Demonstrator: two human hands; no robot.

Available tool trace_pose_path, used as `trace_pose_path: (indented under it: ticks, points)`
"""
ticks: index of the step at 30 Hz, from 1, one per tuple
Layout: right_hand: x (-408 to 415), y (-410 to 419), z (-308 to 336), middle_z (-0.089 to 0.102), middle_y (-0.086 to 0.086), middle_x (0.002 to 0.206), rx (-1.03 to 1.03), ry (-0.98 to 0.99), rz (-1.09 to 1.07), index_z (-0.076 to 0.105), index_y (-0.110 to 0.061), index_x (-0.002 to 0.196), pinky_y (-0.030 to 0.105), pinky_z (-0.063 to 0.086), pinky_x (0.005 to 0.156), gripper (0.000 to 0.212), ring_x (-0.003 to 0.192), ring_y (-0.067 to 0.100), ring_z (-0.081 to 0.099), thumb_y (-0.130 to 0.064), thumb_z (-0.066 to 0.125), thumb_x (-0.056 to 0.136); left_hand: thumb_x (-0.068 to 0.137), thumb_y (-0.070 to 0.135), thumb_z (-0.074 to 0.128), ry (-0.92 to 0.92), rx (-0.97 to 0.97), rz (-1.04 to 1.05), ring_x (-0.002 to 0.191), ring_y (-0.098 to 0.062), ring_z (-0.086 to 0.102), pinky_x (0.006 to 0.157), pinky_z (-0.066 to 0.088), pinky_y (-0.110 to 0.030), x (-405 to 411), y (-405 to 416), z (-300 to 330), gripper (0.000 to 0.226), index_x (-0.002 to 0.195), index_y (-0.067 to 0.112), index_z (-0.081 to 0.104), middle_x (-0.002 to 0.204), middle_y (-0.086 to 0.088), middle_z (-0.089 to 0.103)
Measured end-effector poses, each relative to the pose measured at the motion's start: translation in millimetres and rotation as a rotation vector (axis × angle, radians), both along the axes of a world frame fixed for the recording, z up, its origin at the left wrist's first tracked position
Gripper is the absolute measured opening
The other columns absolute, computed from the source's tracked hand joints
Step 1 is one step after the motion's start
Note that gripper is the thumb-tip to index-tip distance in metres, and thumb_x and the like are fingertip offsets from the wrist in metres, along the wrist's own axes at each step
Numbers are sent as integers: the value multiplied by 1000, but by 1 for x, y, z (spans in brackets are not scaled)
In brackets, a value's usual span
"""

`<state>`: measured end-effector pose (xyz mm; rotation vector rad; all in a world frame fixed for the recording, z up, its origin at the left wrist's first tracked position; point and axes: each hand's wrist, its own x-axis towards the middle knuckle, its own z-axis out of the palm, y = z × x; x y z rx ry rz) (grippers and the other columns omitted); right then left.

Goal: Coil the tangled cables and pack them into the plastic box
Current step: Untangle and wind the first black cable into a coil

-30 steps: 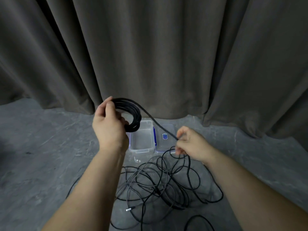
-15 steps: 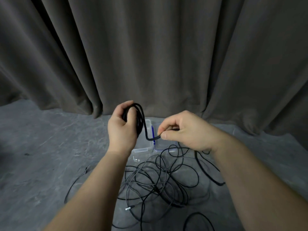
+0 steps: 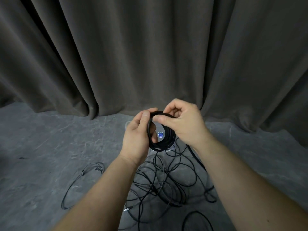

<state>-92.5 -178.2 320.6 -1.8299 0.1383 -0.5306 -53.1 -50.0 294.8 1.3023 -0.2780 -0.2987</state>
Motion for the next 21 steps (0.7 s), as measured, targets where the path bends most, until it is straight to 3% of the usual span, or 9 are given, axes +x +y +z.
trace_pose_path:
  ticks: [2, 5, 7, 10, 13, 16, 18, 21]
  points:
    - [1, 0, -4, 52, -13, 53, -6, -15, -21, 61, -19, 67, 17, 38, 50, 26, 51, 2, 44, -24, 87, 66, 103, 35, 39, 15, -32, -17, 44, -12, 37, 49, 33, -25, -1, -1, 1, 34, 103, 16, 68, 53, 2, 40]
    - [4, 2, -10, 55, -10, 62, -2, -48, -38, 62, -23, 68, 21, 42, 54, 24, 56, 4, 48, -23, 86, 68, 90, 30, 57, -38, -43, -19, 42, -11, 33, 45, 31, -22, -2, 1, 5, 20, 101, 16, 67, 52, 3, 38]
    - [6, 2, -14, 57, -8, 75, -7, -100, -57, 63, -29, 71, 29, 49, 63, 20, 67, 9, 55, -25, 82, 70, 94, 18, 59, -68, -20, 19, 42, -10, 29, 43, 25, -22, -2, 1, 7, 10, 101, 15, 66, 49, 6, 36]
    - [6, -3, -17, 63, -11, 98, -19, -93, -67, 65, -39, 88, 40, 54, 85, 15, 96, 11, 62, -27, 71, 81, 97, 13, 54, -50, -39, 89, 43, -8, 26, 43, 23, -21, 0, 3, 8, 13, 98, 16, 66, 48, 8, 34]
    - [5, 0, -19, 67, -12, 114, -36, 10, 13, 65, -32, 116, 34, 49, 99, 24, 109, 3, 61, -24, 53, 98, 98, 14, 52, -44, -62, 116, 44, -7, 27, 43, 25, -20, 1, 4, 10, 15, 96, 17, 67, 48, 10, 35]
    - [5, 7, -21, 61, -12, 128, -113, 81, 39, 57, -29, 131, 21, 40, 104, 34, 120, 1, 53, -32, 39, 103, 99, 14, 49, -26, -89, 115, 43, -6, 26, 42, 25, -19, -1, 3, 12, 18, 95, 16, 66, 48, 9, 33]
    - [5, 10, -24, 64, -11, 123, -90, 81, 20, 59, -32, 126, 27, 45, 101, 34, 112, 3, 59, -36, 36, 103, 100, 13, 48, -19, -103, 101, 42, -6, 26, 40, 27, -18, -4, 0, 14, 19, 95, 15, 65, 47, 10, 32]
    - [5, 13, -28, 72, -2, 85, -72, 34, -97, 69, -25, 96, 41, 55, 75, 33, 74, 11, 69, -38, 39, 101, 99, 14, 49, -35, -73, 85, 42, -6, 25, 40, 24, -19, -6, -1, 12, 18, 93, 16, 66, 47, 9, 31]
